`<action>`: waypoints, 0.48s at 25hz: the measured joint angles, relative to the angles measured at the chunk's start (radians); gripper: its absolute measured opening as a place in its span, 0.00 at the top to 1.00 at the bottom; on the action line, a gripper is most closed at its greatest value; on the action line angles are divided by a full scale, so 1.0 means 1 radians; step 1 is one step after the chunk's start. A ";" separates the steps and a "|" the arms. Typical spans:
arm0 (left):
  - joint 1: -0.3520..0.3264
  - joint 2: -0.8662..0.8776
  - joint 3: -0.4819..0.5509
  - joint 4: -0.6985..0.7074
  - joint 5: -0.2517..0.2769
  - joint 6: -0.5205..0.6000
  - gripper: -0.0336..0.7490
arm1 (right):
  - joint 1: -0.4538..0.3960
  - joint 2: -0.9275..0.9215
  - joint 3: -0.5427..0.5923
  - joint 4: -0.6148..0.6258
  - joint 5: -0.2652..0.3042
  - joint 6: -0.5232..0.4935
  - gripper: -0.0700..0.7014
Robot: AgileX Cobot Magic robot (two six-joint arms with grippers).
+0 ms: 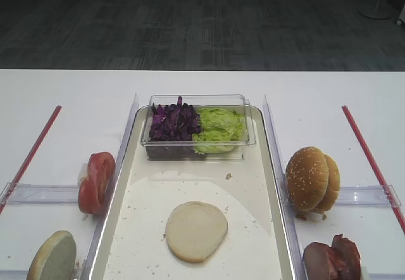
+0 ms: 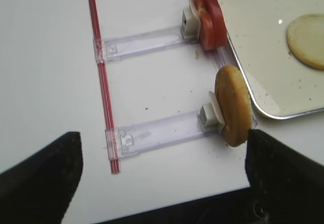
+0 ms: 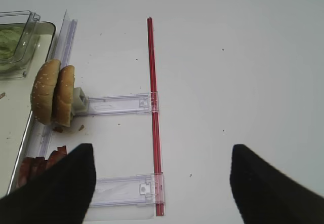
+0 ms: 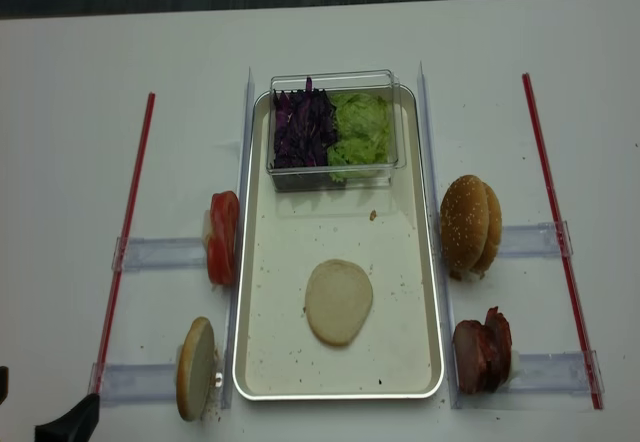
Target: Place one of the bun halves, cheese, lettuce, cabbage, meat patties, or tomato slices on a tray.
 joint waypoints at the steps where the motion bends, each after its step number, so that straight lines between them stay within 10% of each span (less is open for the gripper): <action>1: 0.000 -0.025 0.000 0.000 0.000 0.000 0.19 | 0.000 0.000 0.000 0.000 0.000 0.000 0.17; 12: 0.000 -0.180 0.000 0.000 0.008 0.000 0.19 | 0.000 0.000 0.000 0.000 0.000 0.000 0.17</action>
